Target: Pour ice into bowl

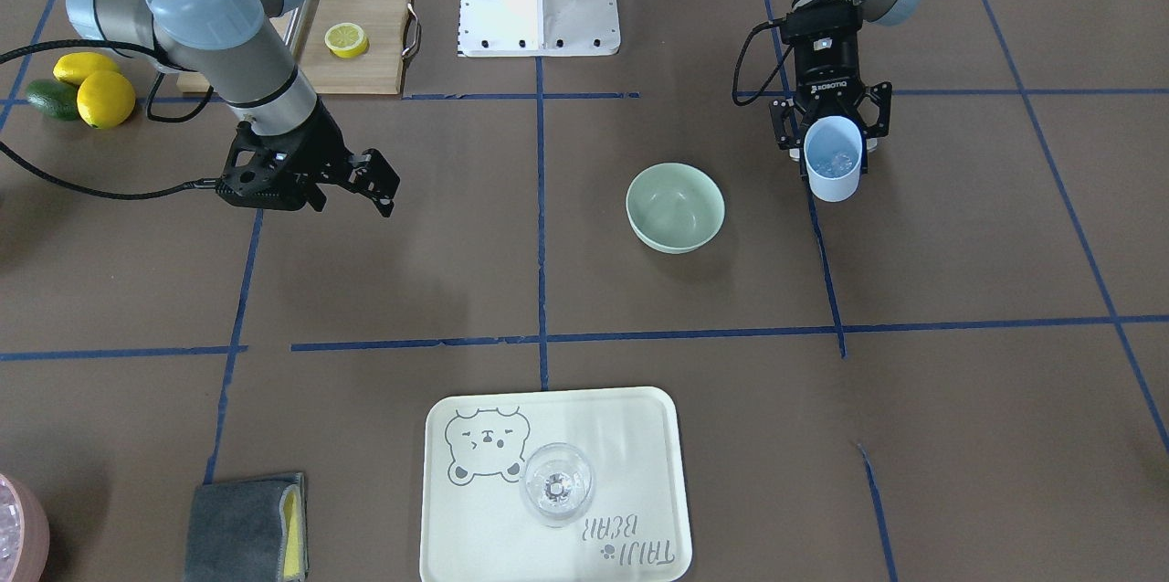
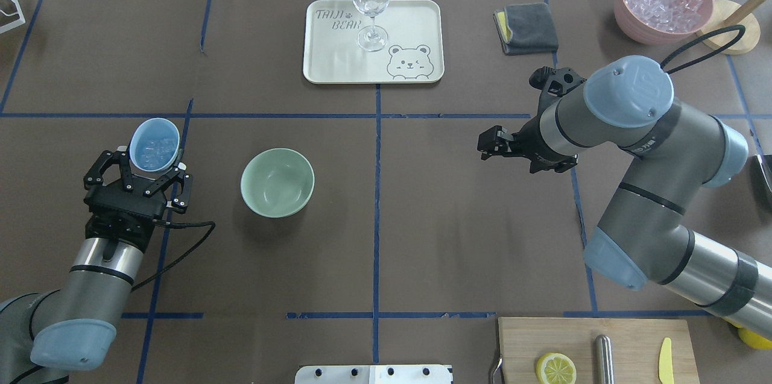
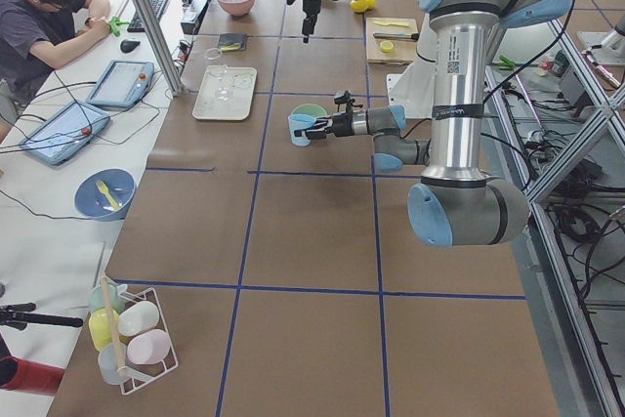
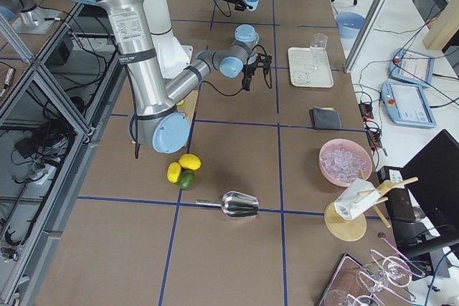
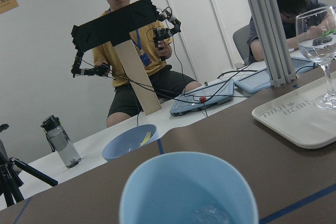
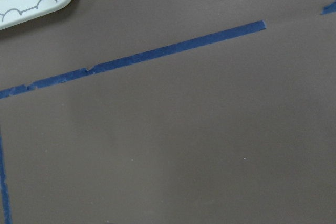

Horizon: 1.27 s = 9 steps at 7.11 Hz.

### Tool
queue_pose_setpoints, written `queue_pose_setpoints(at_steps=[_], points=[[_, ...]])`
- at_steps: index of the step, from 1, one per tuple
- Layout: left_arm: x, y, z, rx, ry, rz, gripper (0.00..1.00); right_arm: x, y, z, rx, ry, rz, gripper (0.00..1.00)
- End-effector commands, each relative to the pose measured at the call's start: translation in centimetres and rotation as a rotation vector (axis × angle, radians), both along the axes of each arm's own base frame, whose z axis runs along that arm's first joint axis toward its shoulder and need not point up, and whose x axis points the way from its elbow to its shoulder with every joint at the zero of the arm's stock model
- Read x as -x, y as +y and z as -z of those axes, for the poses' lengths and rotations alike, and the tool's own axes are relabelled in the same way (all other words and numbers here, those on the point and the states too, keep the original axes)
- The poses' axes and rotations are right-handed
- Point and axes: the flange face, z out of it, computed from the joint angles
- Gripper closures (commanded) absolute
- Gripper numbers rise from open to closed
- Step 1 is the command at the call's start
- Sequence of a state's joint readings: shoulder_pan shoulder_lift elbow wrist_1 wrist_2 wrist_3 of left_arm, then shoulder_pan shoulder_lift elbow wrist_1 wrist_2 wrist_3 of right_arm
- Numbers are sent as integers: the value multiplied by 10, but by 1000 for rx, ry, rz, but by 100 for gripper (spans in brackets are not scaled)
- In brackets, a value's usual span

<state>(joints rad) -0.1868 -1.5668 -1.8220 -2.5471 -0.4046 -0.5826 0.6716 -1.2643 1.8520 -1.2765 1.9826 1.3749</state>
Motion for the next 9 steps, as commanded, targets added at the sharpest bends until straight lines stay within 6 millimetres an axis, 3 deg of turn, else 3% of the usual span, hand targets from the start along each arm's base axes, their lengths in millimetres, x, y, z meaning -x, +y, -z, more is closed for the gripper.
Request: queue_pose_setpoints(at_steps=[1, 2, 4, 6, 9], points=[[-24, -2, 15, -20, -154, -23, 100, -6, 5, -4, -11, -19, 0, 0], [-31, -2, 17, -17, -218, -27, 100, -5, 5, -2, -13, -20, 0, 0], [-59, -6, 30, -34, -527, -64, 100, -5, 5, 0, -15, -25, -1, 0], [-66, -6, 22, -62, -719, -63, 100, -3, 4, 4, -15, -30, -2, 0], [-70, -1, 34, -125, -984, -47, 100, -3, 4, 7, -16, -34, -3, 0]])
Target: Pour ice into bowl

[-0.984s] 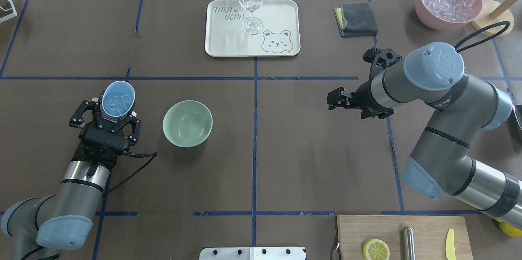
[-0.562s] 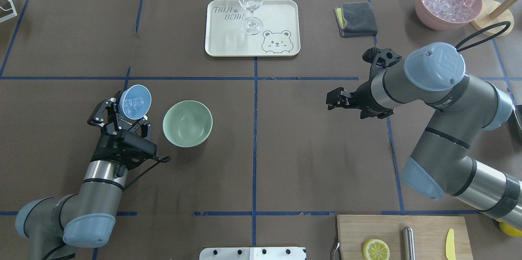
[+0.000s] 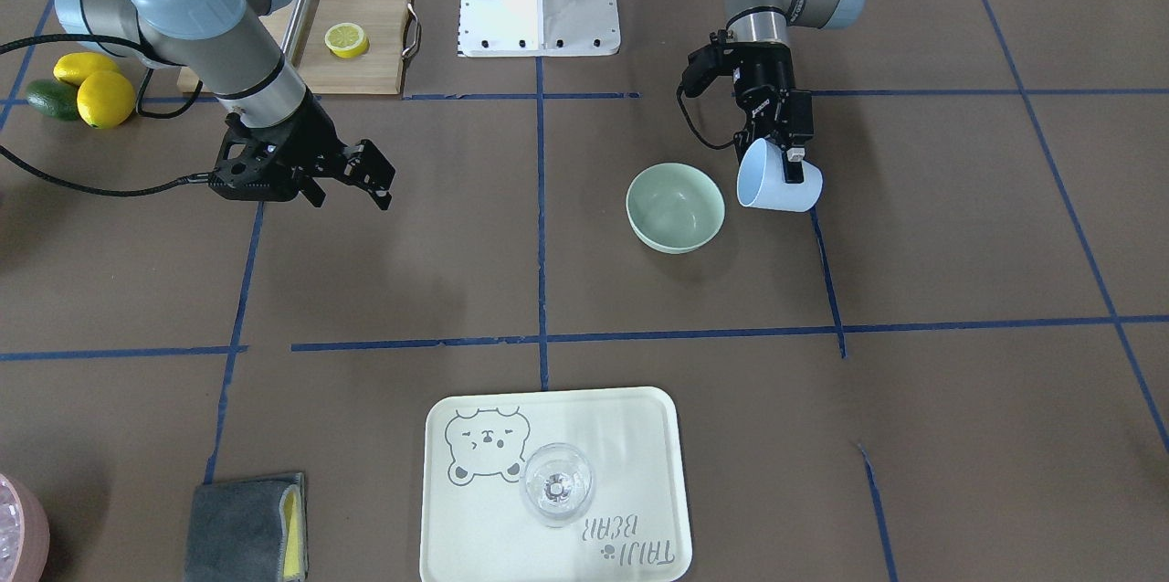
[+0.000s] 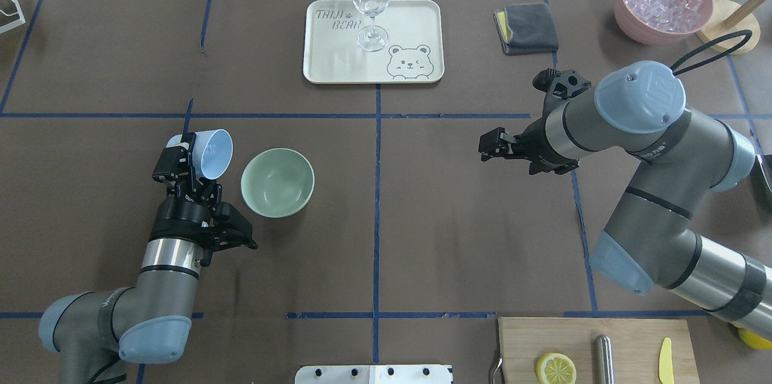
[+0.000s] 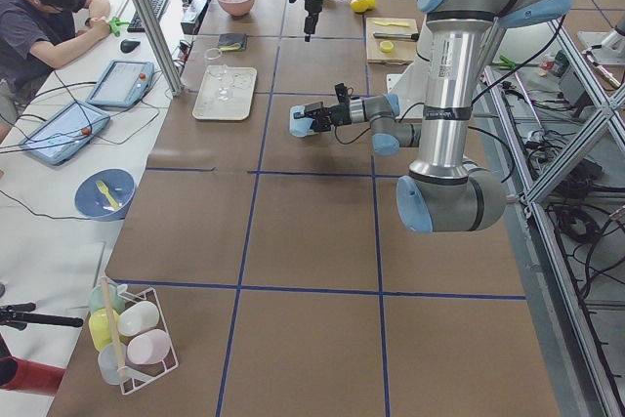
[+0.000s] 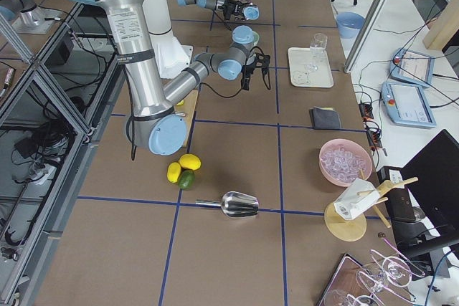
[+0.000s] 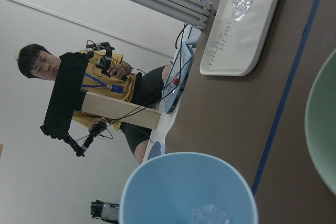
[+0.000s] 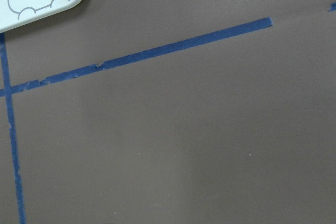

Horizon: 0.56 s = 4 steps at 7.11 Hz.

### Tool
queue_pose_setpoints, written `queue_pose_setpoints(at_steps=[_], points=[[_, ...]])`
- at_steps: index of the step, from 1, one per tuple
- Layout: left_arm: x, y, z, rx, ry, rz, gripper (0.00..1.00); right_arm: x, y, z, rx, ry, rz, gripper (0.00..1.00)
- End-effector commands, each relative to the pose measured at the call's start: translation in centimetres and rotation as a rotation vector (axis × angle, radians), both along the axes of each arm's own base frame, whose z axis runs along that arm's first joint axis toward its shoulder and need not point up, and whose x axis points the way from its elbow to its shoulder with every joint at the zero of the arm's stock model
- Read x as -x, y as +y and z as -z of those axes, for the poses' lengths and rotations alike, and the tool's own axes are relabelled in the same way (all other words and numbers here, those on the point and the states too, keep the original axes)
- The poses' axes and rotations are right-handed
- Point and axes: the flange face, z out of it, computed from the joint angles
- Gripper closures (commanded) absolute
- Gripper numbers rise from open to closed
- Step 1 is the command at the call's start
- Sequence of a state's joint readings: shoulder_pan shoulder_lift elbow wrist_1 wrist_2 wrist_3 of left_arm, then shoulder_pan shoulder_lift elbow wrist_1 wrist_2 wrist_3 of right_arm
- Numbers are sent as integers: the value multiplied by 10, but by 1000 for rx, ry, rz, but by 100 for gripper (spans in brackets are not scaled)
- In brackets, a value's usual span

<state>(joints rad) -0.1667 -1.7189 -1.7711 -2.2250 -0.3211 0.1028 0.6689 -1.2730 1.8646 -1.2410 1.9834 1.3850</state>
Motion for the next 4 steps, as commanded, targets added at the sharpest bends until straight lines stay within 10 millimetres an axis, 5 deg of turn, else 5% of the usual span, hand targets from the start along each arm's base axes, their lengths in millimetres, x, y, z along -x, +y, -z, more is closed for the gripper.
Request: queue_pose_setpoints(at_steps=[1, 4], points=[[-7, 8, 4, -42, -185, -13, 100, 0, 1, 1, 2, -3, 0, 0], [-14, 13, 18, -90, -428, -19, 100, 2, 1, 3, 10, -7, -8, 0]])
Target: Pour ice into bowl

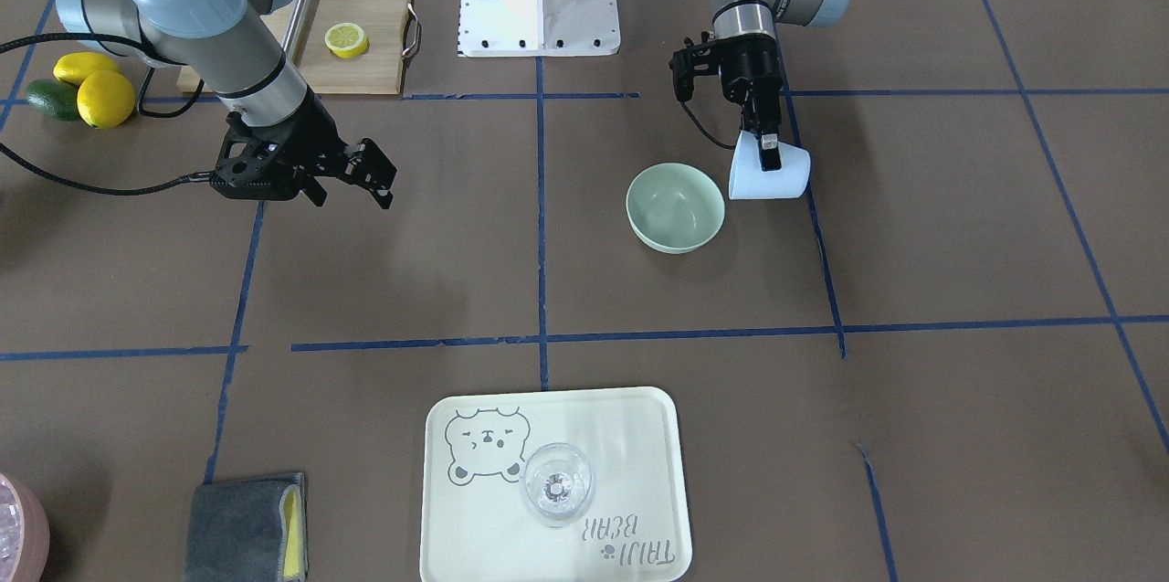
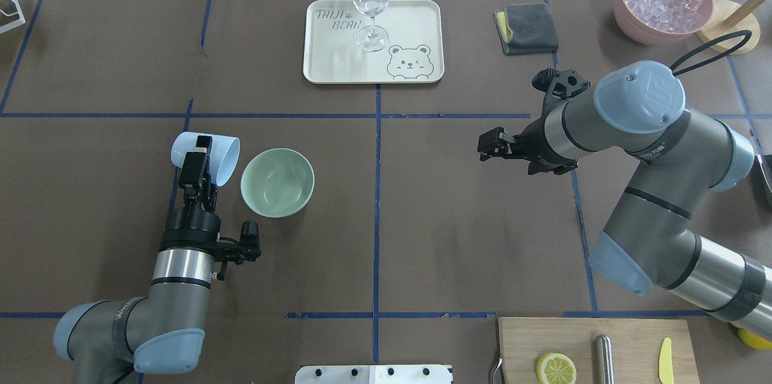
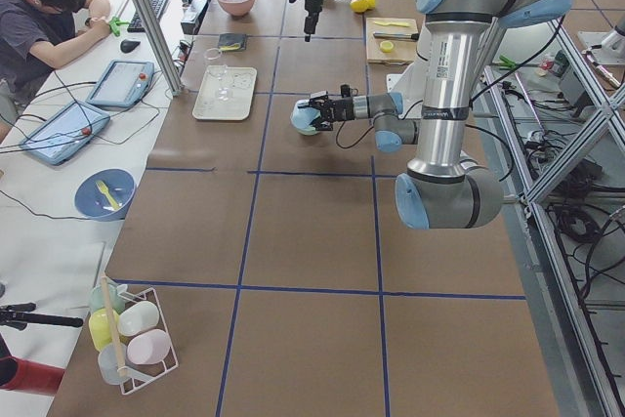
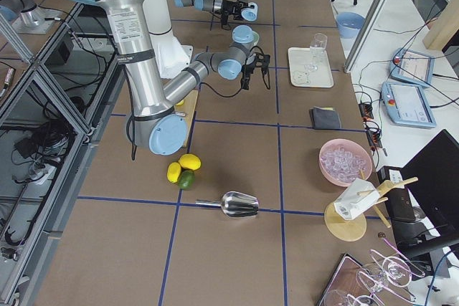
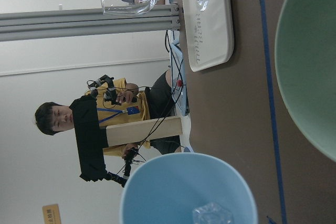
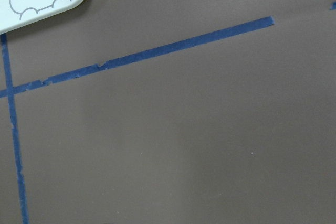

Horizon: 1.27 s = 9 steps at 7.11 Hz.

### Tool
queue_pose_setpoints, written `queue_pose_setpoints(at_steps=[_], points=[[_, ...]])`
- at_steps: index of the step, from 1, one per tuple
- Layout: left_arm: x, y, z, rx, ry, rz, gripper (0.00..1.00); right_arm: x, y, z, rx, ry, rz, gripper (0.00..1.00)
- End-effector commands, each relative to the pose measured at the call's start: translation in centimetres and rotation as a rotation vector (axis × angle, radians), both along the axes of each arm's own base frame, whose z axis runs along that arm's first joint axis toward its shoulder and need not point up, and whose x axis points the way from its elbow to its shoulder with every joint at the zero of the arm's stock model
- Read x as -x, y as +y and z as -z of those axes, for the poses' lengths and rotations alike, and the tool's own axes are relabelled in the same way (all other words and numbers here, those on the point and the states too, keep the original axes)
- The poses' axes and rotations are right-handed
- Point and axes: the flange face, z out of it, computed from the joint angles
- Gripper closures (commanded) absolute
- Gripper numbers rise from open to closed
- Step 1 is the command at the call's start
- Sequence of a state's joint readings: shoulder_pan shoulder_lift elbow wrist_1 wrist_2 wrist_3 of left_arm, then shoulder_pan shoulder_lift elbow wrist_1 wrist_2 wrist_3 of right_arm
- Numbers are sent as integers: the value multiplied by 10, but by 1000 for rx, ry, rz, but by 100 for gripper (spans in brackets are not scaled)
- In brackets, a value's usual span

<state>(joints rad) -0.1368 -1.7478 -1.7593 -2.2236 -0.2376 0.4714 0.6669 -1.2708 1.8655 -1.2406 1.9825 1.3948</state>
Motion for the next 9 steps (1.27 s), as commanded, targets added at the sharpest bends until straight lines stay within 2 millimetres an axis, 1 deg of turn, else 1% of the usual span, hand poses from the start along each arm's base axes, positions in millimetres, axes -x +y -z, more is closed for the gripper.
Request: queue_pose_setpoints(at_steps=[1, 2, 3, 4, 9], points=[[-6, 1, 13, -18, -108, -10, 100, 1, 0, 4, 3, -7, -5, 0], [-7, 1, 16, -19, -107, -10, 100, 1, 0, 4, 3, -7, -5, 0], [-7, 2, 16, -23, -144, -14, 100, 1, 0, 4, 3, -7, -5, 0], [-3, 2, 19, -46, -246, 12, 100, 2, -1, 4, 5, -7, -6, 0], [-3, 2, 19, -49, -249, 19, 100, 4, 0, 8, 1, -11, -4, 0]])
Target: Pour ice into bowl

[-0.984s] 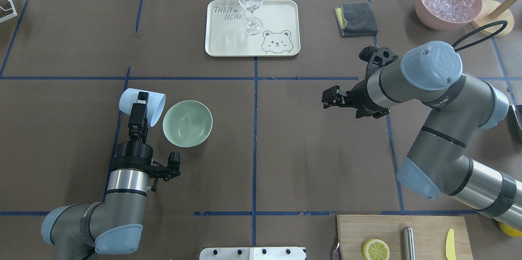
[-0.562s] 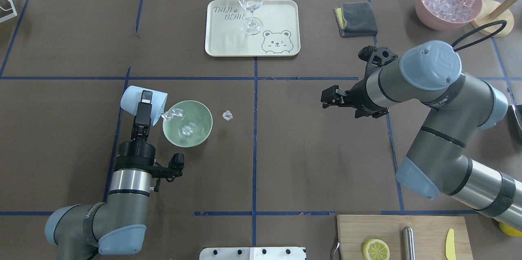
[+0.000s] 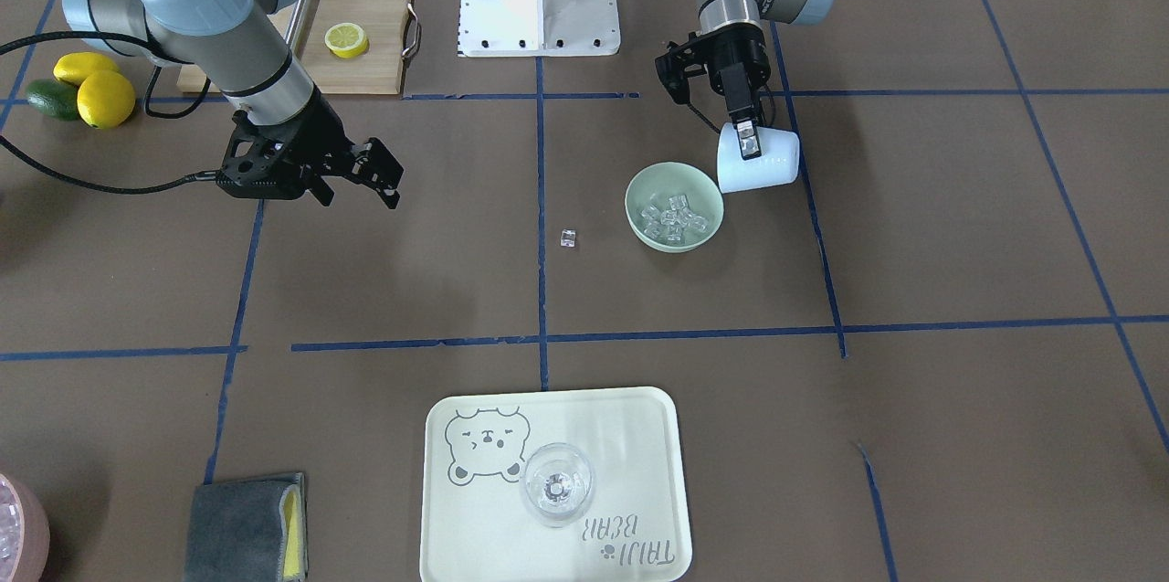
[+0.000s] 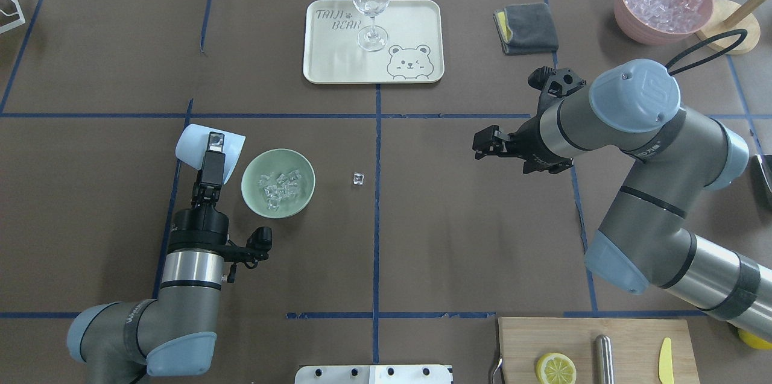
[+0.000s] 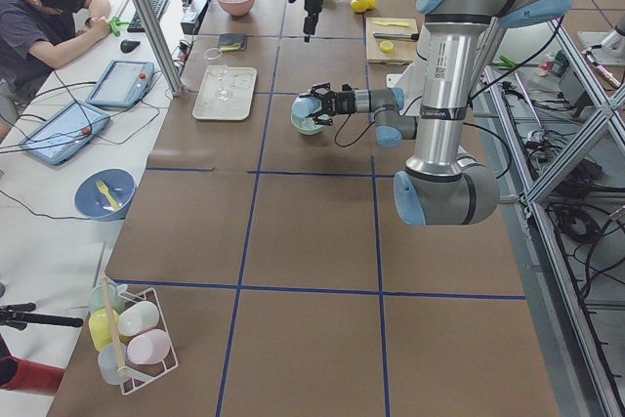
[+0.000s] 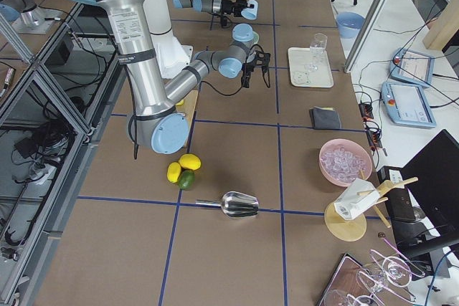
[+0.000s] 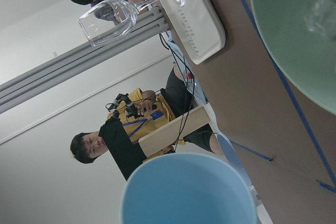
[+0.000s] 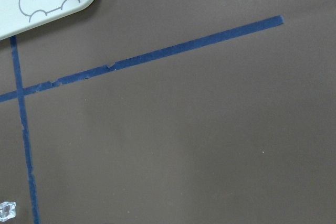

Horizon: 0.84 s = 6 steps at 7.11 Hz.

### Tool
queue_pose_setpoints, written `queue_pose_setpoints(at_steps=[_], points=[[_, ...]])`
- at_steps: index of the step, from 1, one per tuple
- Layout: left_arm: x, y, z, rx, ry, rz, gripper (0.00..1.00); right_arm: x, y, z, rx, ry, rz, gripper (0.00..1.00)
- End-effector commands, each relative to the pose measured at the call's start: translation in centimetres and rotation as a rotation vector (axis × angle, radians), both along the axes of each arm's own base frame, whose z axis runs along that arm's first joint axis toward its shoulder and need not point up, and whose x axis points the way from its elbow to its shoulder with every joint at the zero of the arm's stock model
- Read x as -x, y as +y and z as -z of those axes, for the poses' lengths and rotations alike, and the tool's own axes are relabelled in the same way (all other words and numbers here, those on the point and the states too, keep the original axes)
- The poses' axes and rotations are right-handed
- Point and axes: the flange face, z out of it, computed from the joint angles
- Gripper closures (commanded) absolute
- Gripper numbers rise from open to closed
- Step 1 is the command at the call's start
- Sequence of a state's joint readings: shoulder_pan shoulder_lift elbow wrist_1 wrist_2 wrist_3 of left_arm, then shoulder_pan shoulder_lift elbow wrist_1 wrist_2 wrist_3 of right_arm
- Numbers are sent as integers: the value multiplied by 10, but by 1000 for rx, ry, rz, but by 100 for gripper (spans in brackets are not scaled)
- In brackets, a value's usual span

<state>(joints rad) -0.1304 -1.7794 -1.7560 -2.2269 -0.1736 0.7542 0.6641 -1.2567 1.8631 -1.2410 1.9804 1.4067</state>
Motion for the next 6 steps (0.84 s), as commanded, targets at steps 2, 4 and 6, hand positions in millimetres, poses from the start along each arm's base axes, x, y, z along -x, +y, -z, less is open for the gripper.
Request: queue_pose_setpoints(at_steps=[2, 4, 6], points=[[2, 0, 3, -2, 20, 0, 100, 6, 0, 11, 17, -20, -13, 0], [11, 1, 4, -21, 189, 2, 100, 9, -1, 17, 18, -27, -15, 0], [14, 5, -24, -49, 356, 14, 100, 9, -1, 19, 16, -30, -15, 0]])
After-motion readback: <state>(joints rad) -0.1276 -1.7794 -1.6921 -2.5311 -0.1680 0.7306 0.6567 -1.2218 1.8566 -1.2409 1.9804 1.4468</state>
